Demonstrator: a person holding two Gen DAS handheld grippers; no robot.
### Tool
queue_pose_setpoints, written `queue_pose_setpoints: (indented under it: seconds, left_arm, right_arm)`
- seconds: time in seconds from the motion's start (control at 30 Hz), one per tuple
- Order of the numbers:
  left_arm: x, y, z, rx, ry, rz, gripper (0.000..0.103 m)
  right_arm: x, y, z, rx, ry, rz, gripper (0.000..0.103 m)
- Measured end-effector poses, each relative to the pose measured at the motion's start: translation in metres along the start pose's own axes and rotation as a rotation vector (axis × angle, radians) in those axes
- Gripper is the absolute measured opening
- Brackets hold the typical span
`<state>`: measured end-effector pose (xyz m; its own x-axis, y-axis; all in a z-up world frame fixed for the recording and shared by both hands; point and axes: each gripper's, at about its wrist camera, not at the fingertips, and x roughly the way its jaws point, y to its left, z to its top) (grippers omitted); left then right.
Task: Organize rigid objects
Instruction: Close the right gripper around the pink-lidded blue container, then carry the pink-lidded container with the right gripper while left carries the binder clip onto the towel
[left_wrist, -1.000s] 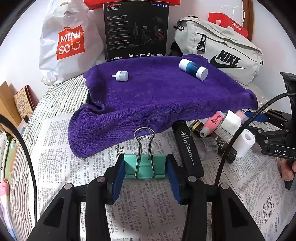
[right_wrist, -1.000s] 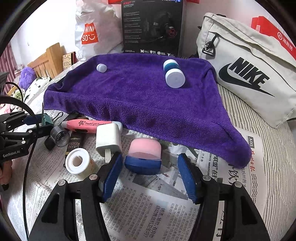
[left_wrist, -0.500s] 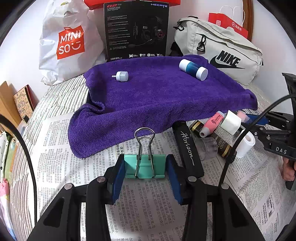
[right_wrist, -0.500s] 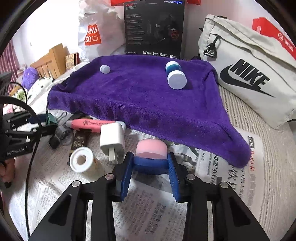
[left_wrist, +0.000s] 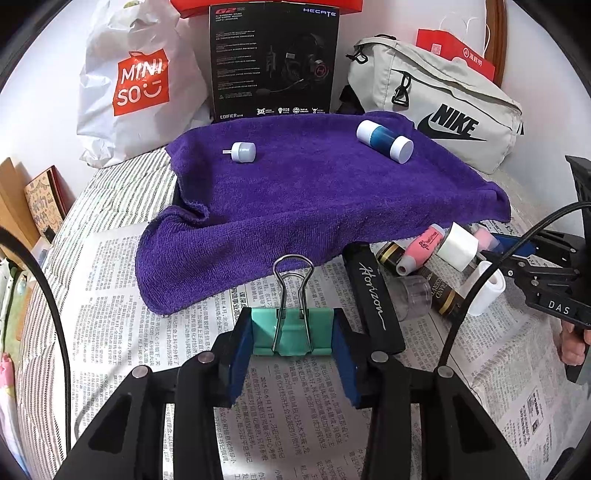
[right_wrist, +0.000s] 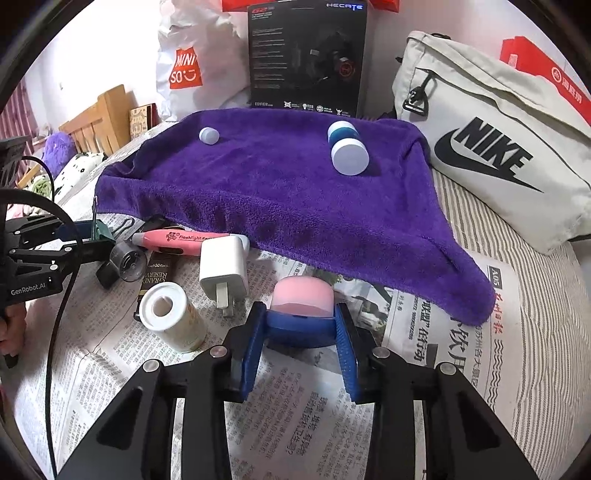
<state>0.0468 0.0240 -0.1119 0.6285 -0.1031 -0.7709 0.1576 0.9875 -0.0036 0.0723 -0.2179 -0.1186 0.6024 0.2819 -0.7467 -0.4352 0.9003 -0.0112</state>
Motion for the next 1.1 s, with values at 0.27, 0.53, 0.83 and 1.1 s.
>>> queue_pose_setpoints:
  seconds: [0.27,0.53,0.83,1.1]
  left_arm:
    - [-0.006,-0.003,-0.003,0.012,0.028,0.018,0.039]
    - [-0.028,-0.008,0.002,0.017,-0.003,-0.001,0.039]
    - [-0.048,-0.002,0.015,0.023,-0.049,0.023,0.039]
    - [-0.057,0.003,0.036,0.032,-0.083,0.02,0.039]
  right_arm:
    - [-0.011,-0.014,-0.01,0.075,0.002,0.025,0.037]
    - [-0.021,-0.016,-0.005,0.061,-0.012,0.027,0.037]
    - [-0.036,-0.019,0.016,0.05,-0.061,0.032,0.037]
    - [-0.041,-0.019,0.036,0.039,-0.089,0.041,0.037]
